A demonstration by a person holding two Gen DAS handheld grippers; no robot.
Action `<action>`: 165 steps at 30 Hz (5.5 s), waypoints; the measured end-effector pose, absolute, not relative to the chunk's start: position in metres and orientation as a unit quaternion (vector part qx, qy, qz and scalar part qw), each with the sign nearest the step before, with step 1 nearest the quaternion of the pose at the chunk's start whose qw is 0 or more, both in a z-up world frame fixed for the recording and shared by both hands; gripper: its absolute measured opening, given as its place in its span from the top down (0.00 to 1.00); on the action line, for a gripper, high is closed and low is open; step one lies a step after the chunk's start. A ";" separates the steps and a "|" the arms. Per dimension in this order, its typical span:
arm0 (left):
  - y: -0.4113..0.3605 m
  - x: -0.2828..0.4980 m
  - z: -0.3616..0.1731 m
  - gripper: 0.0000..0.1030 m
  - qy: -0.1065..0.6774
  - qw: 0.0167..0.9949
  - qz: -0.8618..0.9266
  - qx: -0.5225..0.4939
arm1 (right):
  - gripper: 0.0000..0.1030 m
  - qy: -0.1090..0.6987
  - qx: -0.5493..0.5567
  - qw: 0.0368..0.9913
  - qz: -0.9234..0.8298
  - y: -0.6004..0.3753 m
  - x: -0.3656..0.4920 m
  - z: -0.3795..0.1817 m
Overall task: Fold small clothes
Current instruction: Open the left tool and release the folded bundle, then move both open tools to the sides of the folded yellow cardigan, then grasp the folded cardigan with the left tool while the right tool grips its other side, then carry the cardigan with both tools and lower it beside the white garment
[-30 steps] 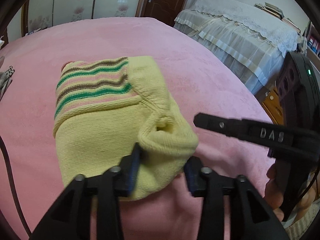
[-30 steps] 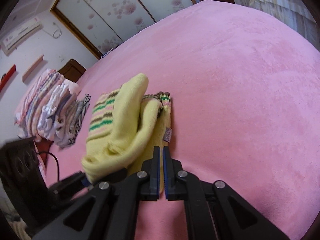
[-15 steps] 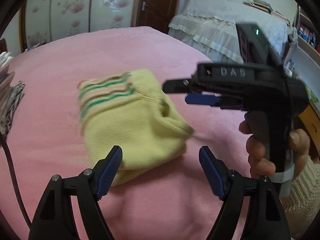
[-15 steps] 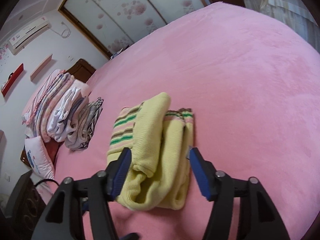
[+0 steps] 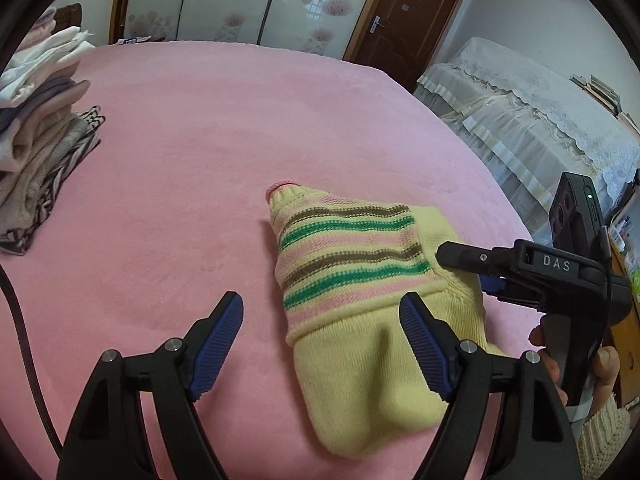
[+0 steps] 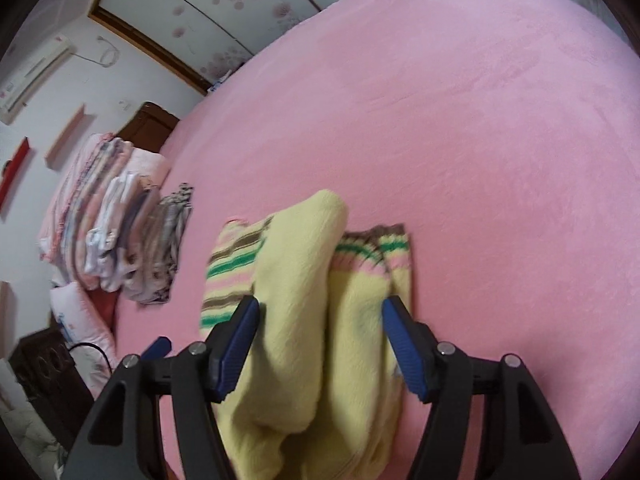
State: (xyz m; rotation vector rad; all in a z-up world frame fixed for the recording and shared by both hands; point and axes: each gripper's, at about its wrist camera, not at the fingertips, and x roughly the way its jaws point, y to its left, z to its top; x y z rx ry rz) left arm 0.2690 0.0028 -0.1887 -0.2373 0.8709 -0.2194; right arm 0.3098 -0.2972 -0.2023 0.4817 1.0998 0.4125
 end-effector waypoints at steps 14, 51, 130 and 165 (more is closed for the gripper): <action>-0.026 0.295 -0.216 0.23 0.449 0.880 -0.125 -0.094 | 0.74 0.492 0.174 0.833 0.187 -0.290 0.305 -0.198; -0.046 0.281 -0.226 0.14 0.480 0.865 -0.137 -0.052 | 0.48 0.505 0.104 0.843 0.155 -0.310 0.221 -0.210; 0.021 0.178 -0.154 0.46 0.491 0.860 -0.107 -0.089 | 0.59 0.517 0.178 0.792 0.270 -0.218 0.146 -0.162; 0.436 0.407 -0.010 0.45 0.417 0.900 0.032 -0.122 | 0.59 0.477 0.204 0.781 0.347 0.196 0.420 -0.038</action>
